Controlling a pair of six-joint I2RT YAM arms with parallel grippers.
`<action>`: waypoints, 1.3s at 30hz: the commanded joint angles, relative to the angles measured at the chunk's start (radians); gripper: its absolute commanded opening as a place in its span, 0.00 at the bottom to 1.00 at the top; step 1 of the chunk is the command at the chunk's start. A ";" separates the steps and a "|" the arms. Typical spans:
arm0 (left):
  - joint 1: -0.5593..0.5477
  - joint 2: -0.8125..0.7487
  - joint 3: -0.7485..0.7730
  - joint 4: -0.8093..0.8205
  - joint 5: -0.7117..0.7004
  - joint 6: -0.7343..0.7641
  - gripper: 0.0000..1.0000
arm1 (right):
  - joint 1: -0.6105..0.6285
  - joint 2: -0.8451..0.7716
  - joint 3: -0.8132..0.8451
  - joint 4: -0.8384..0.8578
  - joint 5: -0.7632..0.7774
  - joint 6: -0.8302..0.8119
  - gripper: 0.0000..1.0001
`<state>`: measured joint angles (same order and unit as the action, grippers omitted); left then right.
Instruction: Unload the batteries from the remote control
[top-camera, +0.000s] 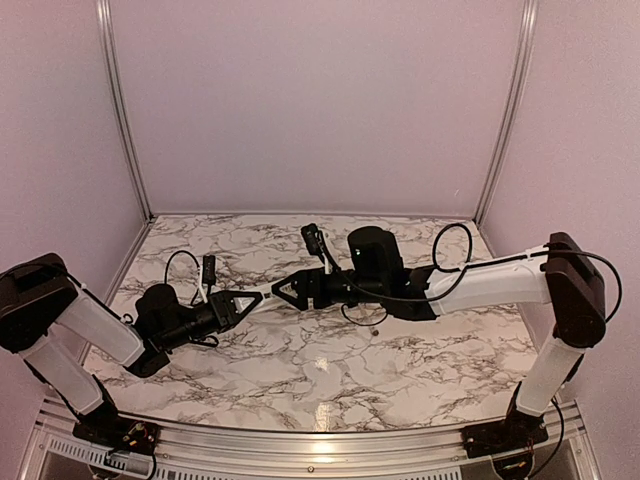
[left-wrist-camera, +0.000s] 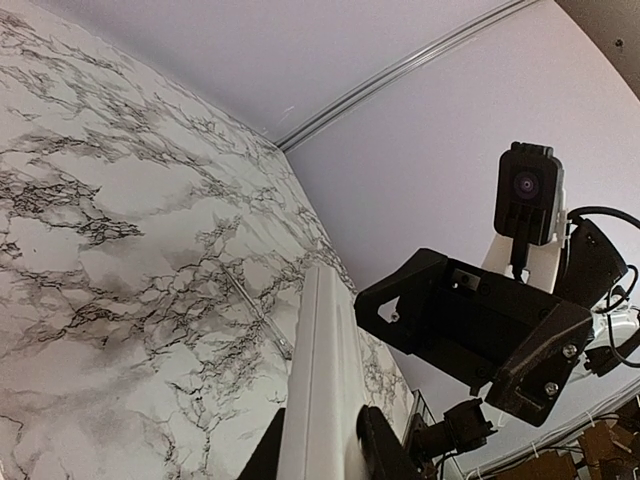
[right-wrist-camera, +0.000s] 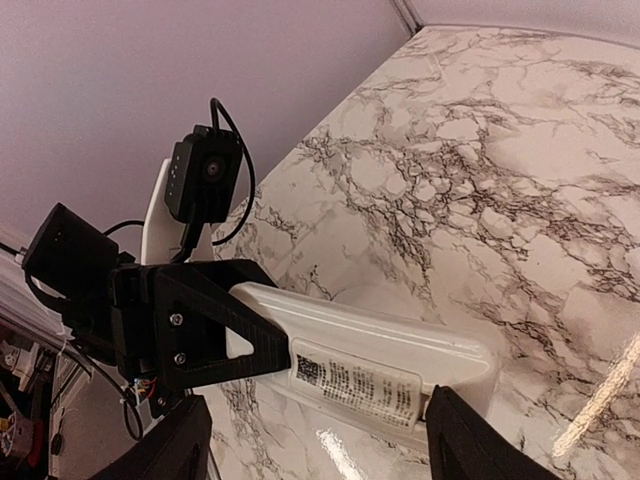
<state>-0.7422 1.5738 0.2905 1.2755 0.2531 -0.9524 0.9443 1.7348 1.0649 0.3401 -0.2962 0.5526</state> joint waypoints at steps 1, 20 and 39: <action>-0.006 -0.038 -0.009 0.262 0.036 0.026 0.00 | -0.008 0.002 -0.008 0.033 -0.032 0.009 0.72; -0.005 -0.035 -0.027 0.292 0.018 0.041 0.00 | -0.007 0.017 -0.015 0.075 -0.115 -0.025 0.71; -0.006 -0.024 -0.044 0.359 0.030 0.034 0.00 | -0.014 0.003 -0.044 0.139 -0.208 -0.029 0.70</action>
<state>-0.7444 1.5551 0.2596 1.3052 0.2626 -0.9310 0.9436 1.7351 1.0328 0.4416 -0.4713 0.5232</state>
